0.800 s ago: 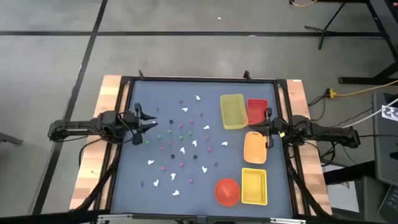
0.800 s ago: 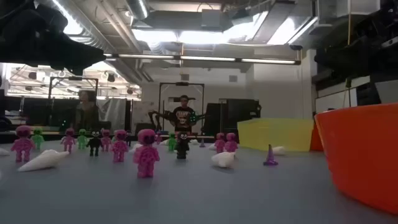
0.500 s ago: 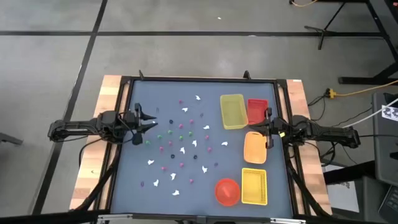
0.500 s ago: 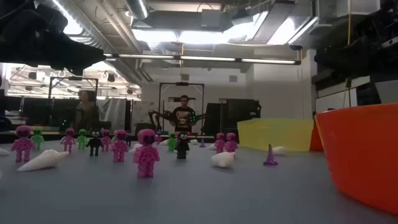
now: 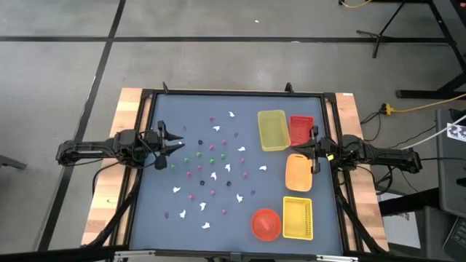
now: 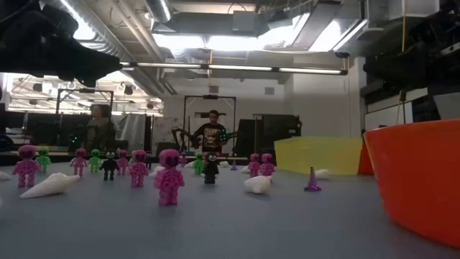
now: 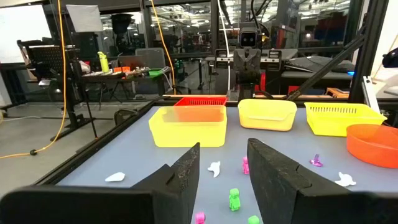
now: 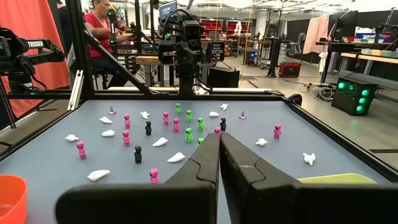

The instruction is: Sort Halloween decoration

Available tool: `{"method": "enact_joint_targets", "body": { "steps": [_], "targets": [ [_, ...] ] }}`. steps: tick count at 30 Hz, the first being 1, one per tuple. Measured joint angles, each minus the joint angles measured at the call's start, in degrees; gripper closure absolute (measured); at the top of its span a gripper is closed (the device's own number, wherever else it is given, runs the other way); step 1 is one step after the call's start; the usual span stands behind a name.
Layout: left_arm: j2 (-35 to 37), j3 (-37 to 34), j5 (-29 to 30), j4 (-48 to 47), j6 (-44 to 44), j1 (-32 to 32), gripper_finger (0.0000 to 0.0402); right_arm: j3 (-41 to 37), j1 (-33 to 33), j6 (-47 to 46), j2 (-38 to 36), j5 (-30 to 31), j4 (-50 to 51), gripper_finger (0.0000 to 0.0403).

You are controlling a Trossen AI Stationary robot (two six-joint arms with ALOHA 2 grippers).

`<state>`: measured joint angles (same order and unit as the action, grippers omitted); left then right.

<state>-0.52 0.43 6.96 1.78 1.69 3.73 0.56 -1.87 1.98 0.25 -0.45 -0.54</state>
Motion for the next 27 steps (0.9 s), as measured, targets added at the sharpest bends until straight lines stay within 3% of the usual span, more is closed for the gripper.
{"method": "enact_joint_targets", "body": {
  "steps": [27],
  "targets": [
    [0.0, 0.0, 0.5, 0.2, 0.0, 0.0, 0.0282, 0.0, 0.0, -0.7, 0.0, -0.2, -0.3, 0.0391]
  ]
}}
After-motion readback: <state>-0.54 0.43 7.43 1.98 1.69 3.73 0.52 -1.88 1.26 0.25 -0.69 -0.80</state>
